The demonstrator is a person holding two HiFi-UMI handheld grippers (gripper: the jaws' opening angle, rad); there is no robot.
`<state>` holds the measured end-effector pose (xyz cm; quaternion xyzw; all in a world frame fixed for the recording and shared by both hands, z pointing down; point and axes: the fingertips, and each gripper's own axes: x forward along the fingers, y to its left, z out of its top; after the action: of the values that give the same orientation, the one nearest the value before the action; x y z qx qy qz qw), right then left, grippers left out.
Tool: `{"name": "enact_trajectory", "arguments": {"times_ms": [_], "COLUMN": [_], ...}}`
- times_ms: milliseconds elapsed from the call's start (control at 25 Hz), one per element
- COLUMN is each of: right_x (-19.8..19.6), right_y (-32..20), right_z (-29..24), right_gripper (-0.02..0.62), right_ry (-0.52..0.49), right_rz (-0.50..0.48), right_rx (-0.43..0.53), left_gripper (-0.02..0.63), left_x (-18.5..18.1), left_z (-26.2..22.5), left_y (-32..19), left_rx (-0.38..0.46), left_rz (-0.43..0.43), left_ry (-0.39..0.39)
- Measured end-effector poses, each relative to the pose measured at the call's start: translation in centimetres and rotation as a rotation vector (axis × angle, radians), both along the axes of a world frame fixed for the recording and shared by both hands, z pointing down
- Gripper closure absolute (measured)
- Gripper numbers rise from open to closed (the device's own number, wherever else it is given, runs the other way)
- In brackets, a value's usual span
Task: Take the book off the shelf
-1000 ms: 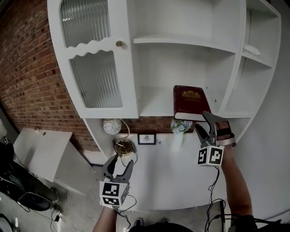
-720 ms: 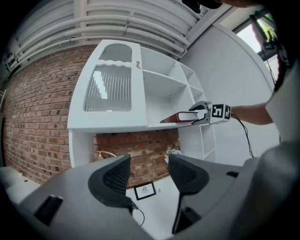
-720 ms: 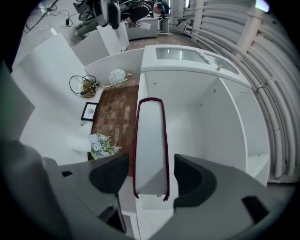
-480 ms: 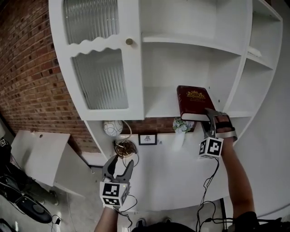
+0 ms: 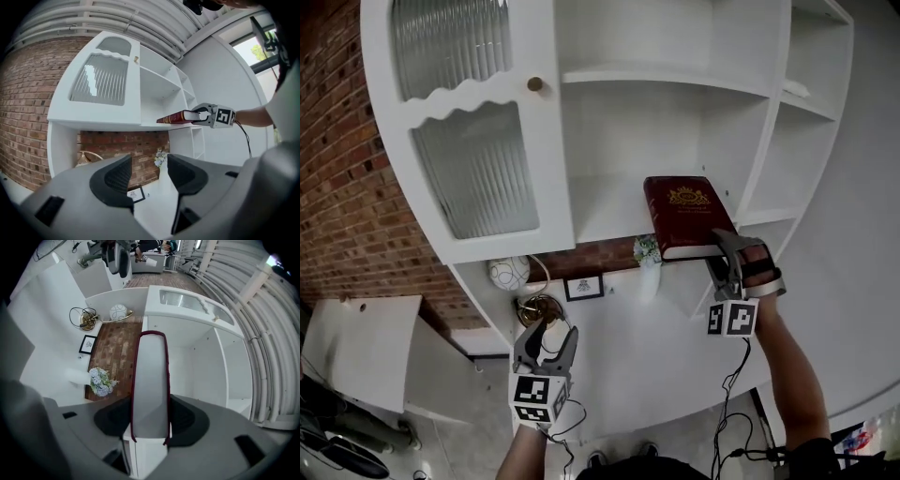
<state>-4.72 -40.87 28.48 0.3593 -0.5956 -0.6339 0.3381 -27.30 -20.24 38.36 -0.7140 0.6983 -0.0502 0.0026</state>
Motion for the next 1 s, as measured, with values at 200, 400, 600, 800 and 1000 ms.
{"name": "enact_trajectory", "arguments": {"times_ms": [200, 400, 600, 800, 1000], "right_x": [2.6, 5.3, 7.8, 11.8, 15.2], "right_y": [3.4, 6.9, 10.1, 12.5, 14.3], "right_z": [0.3, -0.1, 0.0, 1.7, 3.8], "right_gripper": [0.379, 0.379, 0.379, 0.379, 0.379], "right_ry": [-0.031, -0.042, -0.089, -0.124, -0.122], "right_rz": [0.026, 0.060, 0.106, 0.201, 0.284], "right_rx": [0.046, 0.060, 0.059, 0.041, 0.011], "left_gripper": [0.371, 0.373, 0.373, 0.373, 0.373], "left_x": [2.6, 5.8, 8.8, 12.0, 15.4], "left_z": [1.3, 1.6, 2.6, 4.2, 5.5], "left_y": [-2.0, -3.5, -4.2, -4.3, -4.0], "left_rx": [-0.008, -0.020, -0.043, -0.079, -0.099], "left_rz": [0.111, 0.225, 0.331, 0.447, 0.531], "left_ry": [0.002, 0.009, 0.016, 0.032, 0.030]}}
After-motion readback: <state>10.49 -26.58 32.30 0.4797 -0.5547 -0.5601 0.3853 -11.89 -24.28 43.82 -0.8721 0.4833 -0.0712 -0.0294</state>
